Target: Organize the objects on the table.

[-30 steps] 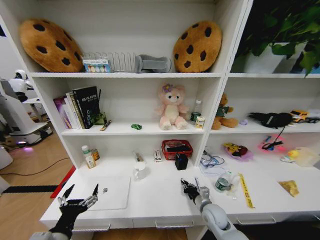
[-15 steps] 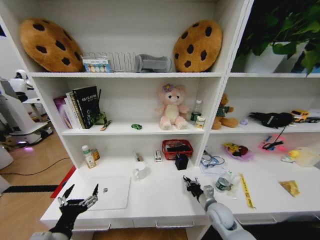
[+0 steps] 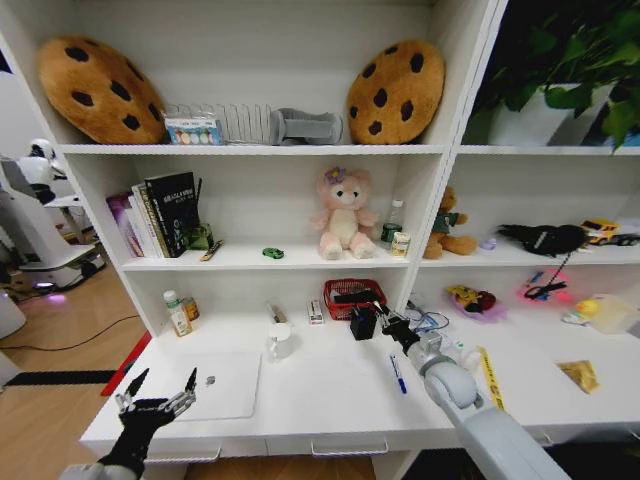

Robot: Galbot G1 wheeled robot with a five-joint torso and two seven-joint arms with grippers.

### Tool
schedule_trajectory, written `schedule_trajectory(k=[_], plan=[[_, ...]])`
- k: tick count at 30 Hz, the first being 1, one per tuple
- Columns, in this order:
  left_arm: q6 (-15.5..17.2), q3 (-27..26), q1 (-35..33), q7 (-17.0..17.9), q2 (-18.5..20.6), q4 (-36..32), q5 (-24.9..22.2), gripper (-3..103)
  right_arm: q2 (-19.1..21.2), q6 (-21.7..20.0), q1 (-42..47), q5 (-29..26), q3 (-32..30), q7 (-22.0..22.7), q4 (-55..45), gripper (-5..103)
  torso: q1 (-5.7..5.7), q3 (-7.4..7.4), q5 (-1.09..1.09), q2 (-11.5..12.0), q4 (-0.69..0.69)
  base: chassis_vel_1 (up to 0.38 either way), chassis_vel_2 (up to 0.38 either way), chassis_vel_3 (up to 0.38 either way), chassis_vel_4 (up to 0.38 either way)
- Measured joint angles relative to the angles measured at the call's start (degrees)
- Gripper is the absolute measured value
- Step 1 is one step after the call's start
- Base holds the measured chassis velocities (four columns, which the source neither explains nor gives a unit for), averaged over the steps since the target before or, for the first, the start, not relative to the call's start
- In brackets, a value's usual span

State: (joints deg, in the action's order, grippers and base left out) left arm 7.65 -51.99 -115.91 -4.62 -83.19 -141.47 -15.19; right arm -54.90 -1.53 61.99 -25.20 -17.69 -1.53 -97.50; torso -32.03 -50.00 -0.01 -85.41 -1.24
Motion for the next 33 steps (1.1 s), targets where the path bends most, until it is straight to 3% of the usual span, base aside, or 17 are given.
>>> schedule_trajectory(k=[3,15,33], plan=[[0.00,0.00,0.00,0.00,0.00,0.00,0.00,100,-0.70,2.98,-2.54,2.80,1.82,0.81,3.40,12,0.00,0.00,0.01,0.00,0.01,0.000,0.000,0.000,0.000],[0.00,0.00,0.00,0.00,0.00,0.00,0.00,100,-3.54,7.34,-8.23,6.00,6.53,3.25,11.09,12,0.00,0.00,0.01,-0.01,0.01,0.000,0.000,0.000,0.000],[0.00,0.00,0.00,0.00,0.00,0.00,0.00,100,-6.27,8.51,-15.75,5.86,10.37,4.40,16.43,12,0.00,0.00,0.01,-0.01,0.00,0.000,0.000,0.000,0.000]])
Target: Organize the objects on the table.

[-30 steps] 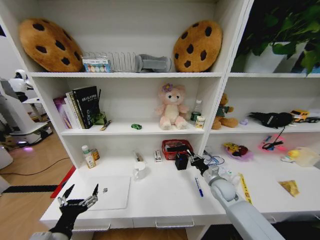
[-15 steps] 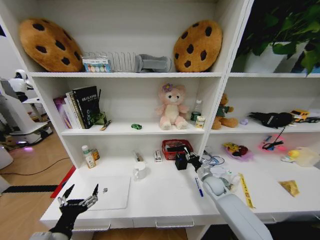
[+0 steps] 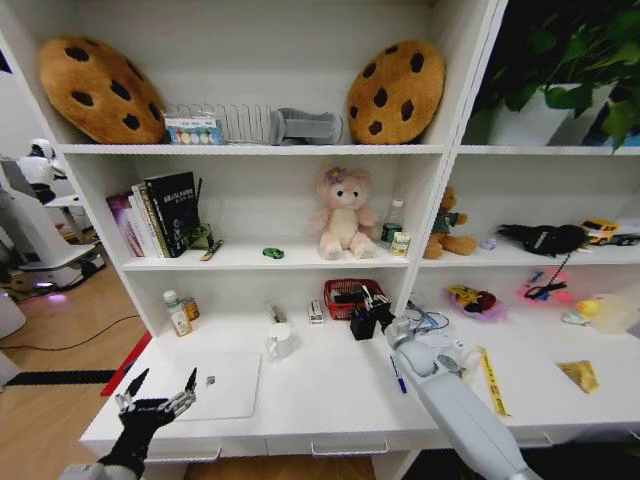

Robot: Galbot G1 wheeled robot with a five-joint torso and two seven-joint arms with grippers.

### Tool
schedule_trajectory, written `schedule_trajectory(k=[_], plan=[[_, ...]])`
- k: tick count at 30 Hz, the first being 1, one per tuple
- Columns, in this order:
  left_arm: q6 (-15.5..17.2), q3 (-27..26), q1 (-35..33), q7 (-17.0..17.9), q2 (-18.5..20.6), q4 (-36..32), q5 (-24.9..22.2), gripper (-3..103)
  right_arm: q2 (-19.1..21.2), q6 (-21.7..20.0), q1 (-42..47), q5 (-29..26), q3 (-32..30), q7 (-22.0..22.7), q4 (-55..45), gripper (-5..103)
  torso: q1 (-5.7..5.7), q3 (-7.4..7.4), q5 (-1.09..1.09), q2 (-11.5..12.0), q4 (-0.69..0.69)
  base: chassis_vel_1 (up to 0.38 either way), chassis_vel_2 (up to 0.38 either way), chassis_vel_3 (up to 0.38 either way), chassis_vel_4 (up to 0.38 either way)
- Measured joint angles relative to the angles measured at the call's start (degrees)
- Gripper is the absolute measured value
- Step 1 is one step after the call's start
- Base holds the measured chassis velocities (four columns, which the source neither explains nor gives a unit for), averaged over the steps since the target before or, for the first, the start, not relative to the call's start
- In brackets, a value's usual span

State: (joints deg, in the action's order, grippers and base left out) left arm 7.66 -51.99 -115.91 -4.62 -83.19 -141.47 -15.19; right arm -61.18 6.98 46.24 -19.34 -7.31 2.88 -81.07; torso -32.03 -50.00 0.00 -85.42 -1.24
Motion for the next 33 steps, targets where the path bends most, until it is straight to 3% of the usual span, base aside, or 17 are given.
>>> schedule_trajectory(k=[10,33], plan=[[0.00,0.00,0.00,0.00,0.00,0.00,0.00,100,-1.92,0.41,-4.10,0.20,1.35,0.03,3.81,12,0.00,0.00,0.00,0.00,0.01,0.000,0.000,0.000,0.000],[0.00,0.00,0.00,0.00,0.00,0.00,0.00,100,-4.32,1.54,-3.22,1.57,0.64,0.24,6.75,12,0.00,0.00,0.00,0.00,0.00,0.000,0.000,0.000,0.000]])
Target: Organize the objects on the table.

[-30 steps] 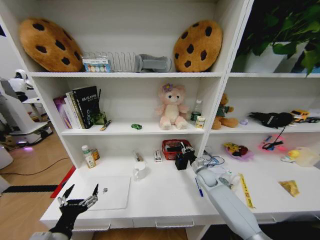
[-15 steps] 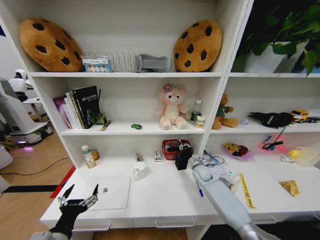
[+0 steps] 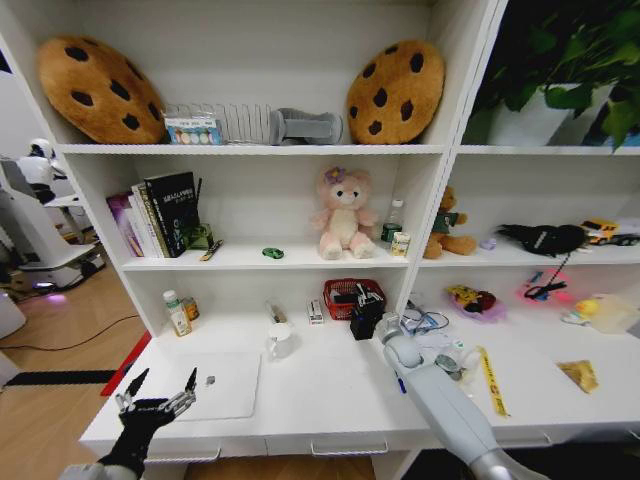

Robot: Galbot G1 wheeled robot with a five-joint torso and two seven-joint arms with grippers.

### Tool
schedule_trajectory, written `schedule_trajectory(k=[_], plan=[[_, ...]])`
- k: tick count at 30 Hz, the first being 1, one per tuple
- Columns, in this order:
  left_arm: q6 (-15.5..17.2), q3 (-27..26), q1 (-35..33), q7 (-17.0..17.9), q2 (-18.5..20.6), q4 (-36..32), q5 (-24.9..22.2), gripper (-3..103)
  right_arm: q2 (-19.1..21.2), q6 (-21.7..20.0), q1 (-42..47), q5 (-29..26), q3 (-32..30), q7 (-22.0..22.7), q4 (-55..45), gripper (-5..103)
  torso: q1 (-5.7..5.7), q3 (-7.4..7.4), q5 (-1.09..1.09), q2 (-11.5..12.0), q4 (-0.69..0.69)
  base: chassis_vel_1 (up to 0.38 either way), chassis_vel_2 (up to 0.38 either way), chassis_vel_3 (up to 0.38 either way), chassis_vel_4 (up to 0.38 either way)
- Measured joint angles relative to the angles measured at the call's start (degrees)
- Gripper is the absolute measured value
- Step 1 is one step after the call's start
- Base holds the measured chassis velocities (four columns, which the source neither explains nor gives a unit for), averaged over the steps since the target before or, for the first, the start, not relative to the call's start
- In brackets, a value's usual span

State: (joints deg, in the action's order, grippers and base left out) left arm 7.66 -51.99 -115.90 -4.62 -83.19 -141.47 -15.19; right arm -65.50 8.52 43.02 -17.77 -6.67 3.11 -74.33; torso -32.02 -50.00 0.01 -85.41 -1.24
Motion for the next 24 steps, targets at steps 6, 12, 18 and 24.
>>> schedule_trajectory(k=[6,12,18,24], plan=[[0.00,0.00,0.00,0.00,0.00,0.00,0.00,100,-1.13,0.22,-0.97,0.33,0.50,0.79,1.12,12,0.00,0.00,0.00,0.00,0.01,0.000,0.000,0.000,0.000],[0.00,0.00,0.00,0.00,0.00,0.00,0.00,100,-1.20,0.76,-1.56,0.82,0.55,0.65,2.28,12,0.00,0.00,0.00,0.00,0.00,0.000,0.000,0.000,0.000],[0.00,0.00,0.00,0.00,0.00,0.00,0.00,100,-1.22,0.88,-1.51,1.26,0.63,0.63,2.83,22,0.00,0.00,0.00,0.00,0.00,0.000,0.000,0.000,0.000],[0.00,0.00,0.00,0.00,0.00,0.00,0.00,100,-1.10,0.88,-1.54,1.56,0.84,0.58,3.06,43,0.00,0.00,0.00,0.00,0.00,0.000,0.000,0.000,0.000]])
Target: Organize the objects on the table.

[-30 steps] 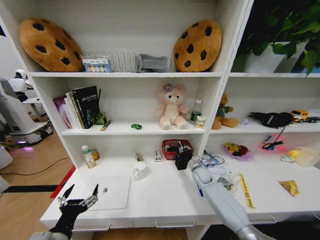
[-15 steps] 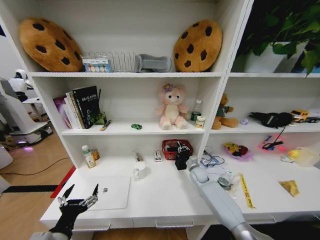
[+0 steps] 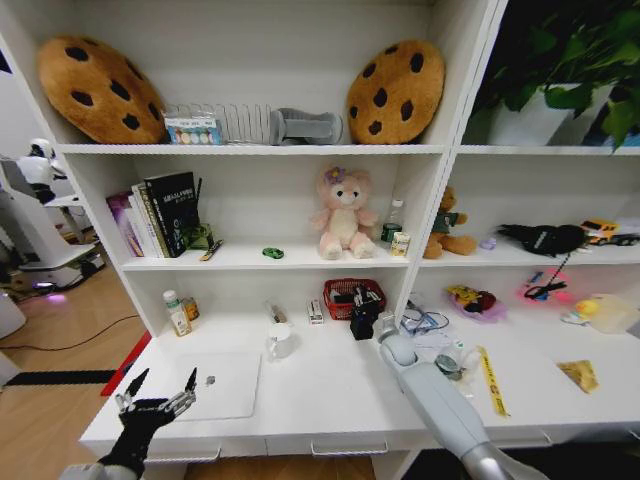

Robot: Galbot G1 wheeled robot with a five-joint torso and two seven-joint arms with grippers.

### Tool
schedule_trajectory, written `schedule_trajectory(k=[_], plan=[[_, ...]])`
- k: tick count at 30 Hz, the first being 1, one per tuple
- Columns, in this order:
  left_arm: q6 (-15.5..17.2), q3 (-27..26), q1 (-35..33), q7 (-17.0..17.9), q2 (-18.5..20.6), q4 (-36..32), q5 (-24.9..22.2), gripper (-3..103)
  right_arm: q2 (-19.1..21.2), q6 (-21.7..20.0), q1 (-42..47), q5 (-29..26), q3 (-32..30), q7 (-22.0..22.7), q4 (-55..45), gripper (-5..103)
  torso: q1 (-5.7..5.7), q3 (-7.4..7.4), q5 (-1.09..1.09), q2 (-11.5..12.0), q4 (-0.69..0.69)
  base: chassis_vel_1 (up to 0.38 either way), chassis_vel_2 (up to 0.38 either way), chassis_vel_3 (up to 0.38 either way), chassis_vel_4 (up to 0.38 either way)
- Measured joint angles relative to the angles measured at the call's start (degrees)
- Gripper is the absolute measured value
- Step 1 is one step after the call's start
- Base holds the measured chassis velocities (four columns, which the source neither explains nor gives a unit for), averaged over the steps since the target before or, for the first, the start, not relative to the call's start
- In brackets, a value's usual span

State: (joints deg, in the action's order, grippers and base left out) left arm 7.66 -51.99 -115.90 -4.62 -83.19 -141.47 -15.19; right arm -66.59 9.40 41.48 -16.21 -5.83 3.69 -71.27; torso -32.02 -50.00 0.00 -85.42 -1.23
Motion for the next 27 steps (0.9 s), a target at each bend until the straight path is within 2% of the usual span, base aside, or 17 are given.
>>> schedule_trajectory(k=[1,2,4,5,7,8,9,10,11,12,13,16,17,23,27], plan=[[0.00,0.00,0.00,0.00,0.00,0.00,0.00,100,0.14,-0.04,0.03,-0.09,0.05,0.12,-0.38,49,0.00,0.00,0.00,0.00,0.00,0.000,0.000,0.000,0.000],[0.00,0.00,0.00,0.00,0.00,0.00,0.00,100,0.14,-0.04,0.03,-0.09,0.05,0.12,-0.38,49,0.00,0.00,0.00,0.00,0.00,0.000,0.000,0.000,0.000],[-0.01,0.00,0.00,0.00,0.00,0.00,0.00,100,0.45,-0.24,0.45,-0.60,0.06,0.51,-1.58,60,0.00,0.00,0.00,0.00,0.00,0.000,0.000,0.000,0.000],[-0.01,0.00,0.00,0.00,0.00,0.00,0.00,100,0.45,-0.24,0.45,-0.60,0.06,0.51,-1.58,60,0.00,0.00,0.00,0.00,0.00,0.000,0.000,0.000,0.000],[0.00,0.00,0.00,0.00,0.00,0.00,0.00,100,1.47,-1.25,2.00,-1.88,-0.02,1.25,-4.46,71,0.00,0.00,0.00,0.00,0.01,0.000,0.000,0.000,0.000],[0.00,0.00,0.00,0.00,0.00,0.00,0.00,100,2.14,-2.24,2.93,-2.50,-0.22,1.50,-6.03,71,0.00,0.00,0.00,0.00,0.01,0.000,0.000,0.000,0.000],[0.00,0.00,0.00,0.00,0.00,0.00,0.00,100,3.23,-4.14,4.35,-3.89,-0.48,1.89,-8.35,82,0.00,0.00,-0.01,0.00,0.01,0.000,0.000,0.000,0.000],[0.00,0.00,0.00,0.00,0.00,0.00,0.00,100,3.23,-4.14,4.35,-3.89,-0.48,1.89,-8.35,82,0.00,0.00,-0.01,0.00,0.01,0.000,0.000,0.000,0.000],[0.00,0.00,0.00,0.00,0.00,0.00,0.00,100,4.33,-6.21,5.73,-5.38,-0.82,2.55,-10.61,82,0.00,0.00,-0.01,0.00,0.01,0.000,0.000,0.000,0.000],[0.00,0.00,0.00,0.00,0.00,0.00,0.00,100,5.51,-8.37,7.24,-6.79,-1.29,3.29,-13.13,87,0.00,0.00,-0.01,0.00,-0.01,0.000,0.000,0.000,0.000],[0.00,0.00,0.00,0.00,0.00,0.00,0.00,100,5.51,-8.37,7.24,-6.79,-1.29,3.29,-13.13,87,0.00,0.00,-0.01,0.00,-0.01,0.000,0.000,0.000,0.000],[0.00,0.00,0.00,0.00,0.00,0.00,0.00,100,8.55,-12.75,11.91,-9.95,-3.35,5.24,-21.30,99,0.00,0.00,-0.01,0.00,-0.02,0.000,0.000,0.000,0.000],[0.00,0.00,0.00,0.00,0.00,0.00,0.00,100,10.14,-14.54,15.25,-12.44,-4.94,6.56,-27.36,100,0.01,0.01,0.00,0.00,0.01,0.000,0.000,0.000,0.000],[0.00,0.00,0.00,0.00,0.00,0.00,0.00,100,11.97,-15.68,22.08,-14.28,-8.40,8.85,-36.05,100,0.01,0.01,0.01,-0.01,0.01,0.000,0.000,0.000,0.000],[0.00,0.00,0.00,0.00,0.00,0.00,0.00,100,12.13,-17.56,30.49,-15.16,-11.73,11.04,-41.62,100,0.01,0.01,0.00,0.00,-0.01,0.000,0.000,0.000,0.000]])
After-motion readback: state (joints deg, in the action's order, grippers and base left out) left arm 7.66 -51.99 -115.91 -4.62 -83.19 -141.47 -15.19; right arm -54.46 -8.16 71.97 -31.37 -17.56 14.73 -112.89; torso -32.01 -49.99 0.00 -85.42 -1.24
